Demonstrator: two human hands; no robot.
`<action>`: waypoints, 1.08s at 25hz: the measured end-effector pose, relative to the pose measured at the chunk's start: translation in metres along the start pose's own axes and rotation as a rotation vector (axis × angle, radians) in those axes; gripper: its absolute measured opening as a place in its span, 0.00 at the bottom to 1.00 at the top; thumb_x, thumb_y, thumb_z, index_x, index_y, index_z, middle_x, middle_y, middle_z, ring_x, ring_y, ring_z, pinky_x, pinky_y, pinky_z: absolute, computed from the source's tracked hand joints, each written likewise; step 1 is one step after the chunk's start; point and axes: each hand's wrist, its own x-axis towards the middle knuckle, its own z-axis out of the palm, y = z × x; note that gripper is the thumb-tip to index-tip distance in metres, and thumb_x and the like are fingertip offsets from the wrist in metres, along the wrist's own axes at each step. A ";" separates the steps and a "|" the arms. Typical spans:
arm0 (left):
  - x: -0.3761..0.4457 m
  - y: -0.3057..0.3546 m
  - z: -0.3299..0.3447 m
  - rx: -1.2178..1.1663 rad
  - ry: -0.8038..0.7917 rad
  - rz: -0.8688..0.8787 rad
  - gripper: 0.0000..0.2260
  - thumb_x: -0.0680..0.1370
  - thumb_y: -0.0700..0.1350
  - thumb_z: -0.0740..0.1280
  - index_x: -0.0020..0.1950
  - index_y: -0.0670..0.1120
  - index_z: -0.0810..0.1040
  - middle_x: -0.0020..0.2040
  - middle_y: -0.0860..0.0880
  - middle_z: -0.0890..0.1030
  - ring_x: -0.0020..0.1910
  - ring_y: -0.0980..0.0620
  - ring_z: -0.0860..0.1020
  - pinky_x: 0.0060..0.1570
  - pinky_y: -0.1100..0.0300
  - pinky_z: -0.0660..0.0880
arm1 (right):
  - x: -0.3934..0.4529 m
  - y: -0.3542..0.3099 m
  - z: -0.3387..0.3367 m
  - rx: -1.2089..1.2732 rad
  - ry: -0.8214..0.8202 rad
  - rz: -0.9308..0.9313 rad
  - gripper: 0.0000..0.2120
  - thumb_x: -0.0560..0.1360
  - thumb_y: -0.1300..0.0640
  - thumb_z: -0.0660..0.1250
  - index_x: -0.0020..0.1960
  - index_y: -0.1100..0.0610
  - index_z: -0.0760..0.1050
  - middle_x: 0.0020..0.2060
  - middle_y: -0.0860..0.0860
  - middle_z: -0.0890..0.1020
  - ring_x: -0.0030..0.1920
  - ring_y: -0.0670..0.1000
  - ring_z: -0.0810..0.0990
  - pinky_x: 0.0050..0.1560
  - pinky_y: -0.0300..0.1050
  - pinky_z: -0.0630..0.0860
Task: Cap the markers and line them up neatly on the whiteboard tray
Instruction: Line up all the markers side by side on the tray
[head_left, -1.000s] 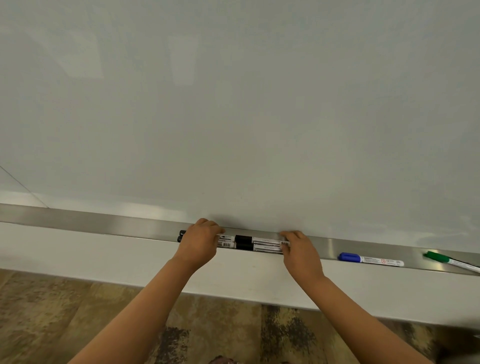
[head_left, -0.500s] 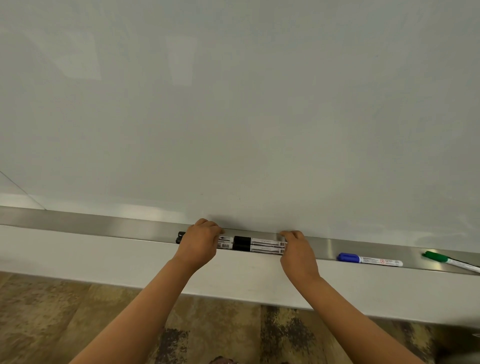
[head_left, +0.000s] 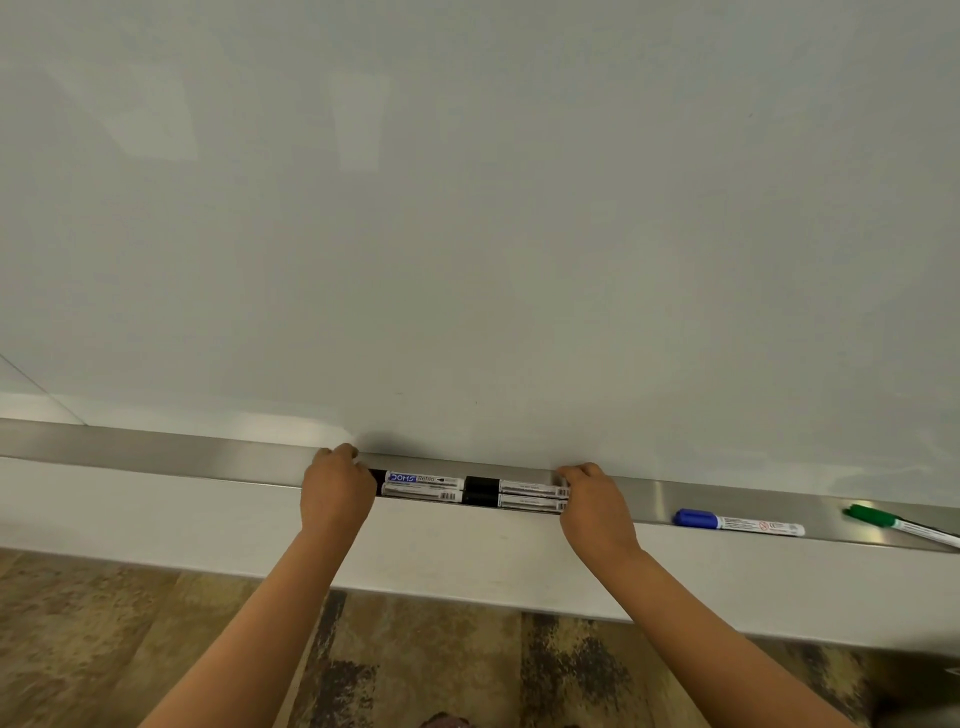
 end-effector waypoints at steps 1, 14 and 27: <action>0.001 -0.001 0.000 -0.008 -0.014 -0.032 0.13 0.77 0.38 0.58 0.60 0.37 0.74 0.56 0.35 0.77 0.53 0.37 0.76 0.48 0.50 0.73 | 0.000 0.000 0.000 0.002 -0.003 0.001 0.16 0.73 0.69 0.57 0.58 0.60 0.74 0.56 0.58 0.76 0.53 0.57 0.75 0.53 0.46 0.74; 0.005 -0.001 0.004 -0.008 -0.051 -0.062 0.14 0.76 0.37 0.58 0.61 0.38 0.74 0.58 0.37 0.79 0.54 0.37 0.76 0.50 0.52 0.72 | 0.000 0.014 -0.011 0.057 0.075 0.025 0.07 0.76 0.62 0.60 0.48 0.62 0.76 0.45 0.59 0.79 0.41 0.55 0.76 0.41 0.44 0.72; -0.018 0.045 0.009 -0.066 0.042 0.351 0.12 0.75 0.37 0.61 0.57 0.39 0.77 0.56 0.39 0.79 0.55 0.39 0.76 0.52 0.47 0.76 | -0.019 0.028 -0.024 0.061 0.186 0.143 0.19 0.74 0.69 0.58 0.61 0.56 0.74 0.57 0.56 0.78 0.50 0.56 0.79 0.45 0.45 0.76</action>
